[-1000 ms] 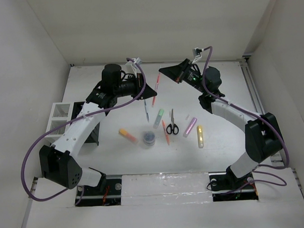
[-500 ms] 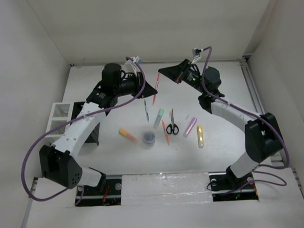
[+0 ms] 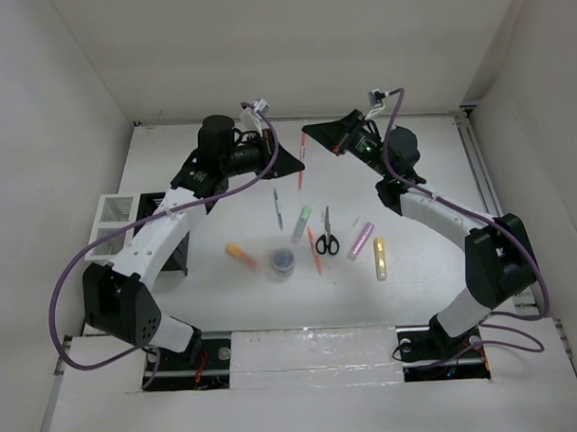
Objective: Sort the stationery into containers
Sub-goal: Cap the pen
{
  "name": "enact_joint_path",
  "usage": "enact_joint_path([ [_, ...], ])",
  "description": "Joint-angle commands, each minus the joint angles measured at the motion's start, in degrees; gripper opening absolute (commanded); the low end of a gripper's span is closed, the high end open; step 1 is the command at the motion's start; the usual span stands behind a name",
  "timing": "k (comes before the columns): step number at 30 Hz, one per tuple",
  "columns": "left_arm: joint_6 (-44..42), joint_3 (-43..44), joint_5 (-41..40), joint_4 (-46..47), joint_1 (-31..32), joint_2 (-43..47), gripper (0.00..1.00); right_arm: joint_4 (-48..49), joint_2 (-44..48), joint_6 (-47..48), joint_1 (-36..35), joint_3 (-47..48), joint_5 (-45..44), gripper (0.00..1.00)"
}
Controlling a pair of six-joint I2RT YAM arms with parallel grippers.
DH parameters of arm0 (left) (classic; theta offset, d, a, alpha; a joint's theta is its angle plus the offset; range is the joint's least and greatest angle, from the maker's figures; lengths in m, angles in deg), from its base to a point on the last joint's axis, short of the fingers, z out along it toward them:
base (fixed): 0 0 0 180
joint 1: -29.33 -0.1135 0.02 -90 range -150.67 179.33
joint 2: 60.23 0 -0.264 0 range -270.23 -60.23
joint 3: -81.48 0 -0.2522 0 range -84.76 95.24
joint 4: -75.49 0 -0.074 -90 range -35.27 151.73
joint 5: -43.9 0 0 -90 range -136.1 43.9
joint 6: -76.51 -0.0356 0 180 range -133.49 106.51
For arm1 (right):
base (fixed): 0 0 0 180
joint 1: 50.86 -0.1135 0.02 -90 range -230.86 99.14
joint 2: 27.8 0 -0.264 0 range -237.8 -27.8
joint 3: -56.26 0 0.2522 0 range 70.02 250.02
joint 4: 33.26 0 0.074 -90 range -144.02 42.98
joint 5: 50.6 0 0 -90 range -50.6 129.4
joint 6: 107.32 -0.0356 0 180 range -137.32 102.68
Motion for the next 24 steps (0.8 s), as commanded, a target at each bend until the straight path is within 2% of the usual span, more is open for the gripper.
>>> enact_joint_path([
  [1, 2.17, 4.86, -1.11, 8.44, -0.43, 0.13, 0.00, 0.93, 0.47, 2.70, -1.26, 1.75, 2.96, 0.00],
  [10, -2.48, 12.15, -5.77, 3.44, -0.43, -2.33, 0.00, -3.82, 0.47, 6.83, -1.26, 1.14, 3.49, 0.00],
  [17, -7.05, 13.30, -8.66, 0.72, -0.43, -2.86, 0.00, -4.44, -1.64, 4.38, -1.26, 2.37, 7.26, 0.00],
  [24, -11.89, 12.17, -12.79, -2.27, -0.43, -1.72, 0.00, -11.46, -2.17, 4.38, -1.26, 5.36, 9.90, 0.00],
])
